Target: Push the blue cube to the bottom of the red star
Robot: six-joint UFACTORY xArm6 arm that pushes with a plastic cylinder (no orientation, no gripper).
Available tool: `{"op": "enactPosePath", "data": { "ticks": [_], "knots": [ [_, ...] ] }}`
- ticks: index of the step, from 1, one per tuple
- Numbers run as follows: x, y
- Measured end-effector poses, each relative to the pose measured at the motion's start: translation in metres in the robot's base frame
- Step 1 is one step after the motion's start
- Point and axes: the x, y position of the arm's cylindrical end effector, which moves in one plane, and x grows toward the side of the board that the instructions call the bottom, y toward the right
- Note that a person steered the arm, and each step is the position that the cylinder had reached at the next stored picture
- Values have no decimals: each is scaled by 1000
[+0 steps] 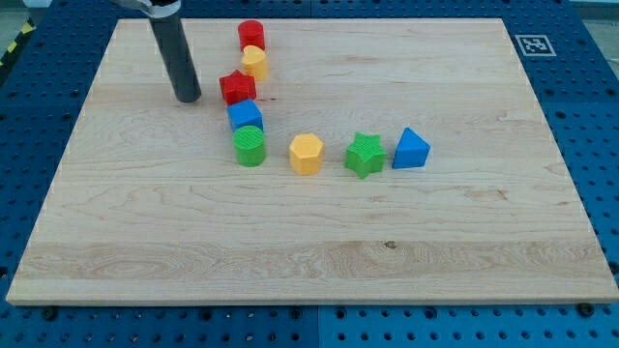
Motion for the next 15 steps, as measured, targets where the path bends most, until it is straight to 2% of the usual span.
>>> {"op": "enactPosePath", "data": {
  "ticks": [4, 6, 7, 9, 15],
  "knots": [
    [5, 50],
    [25, -8],
    [45, -8],
    [54, -2],
    [54, 57]
  ]
}}
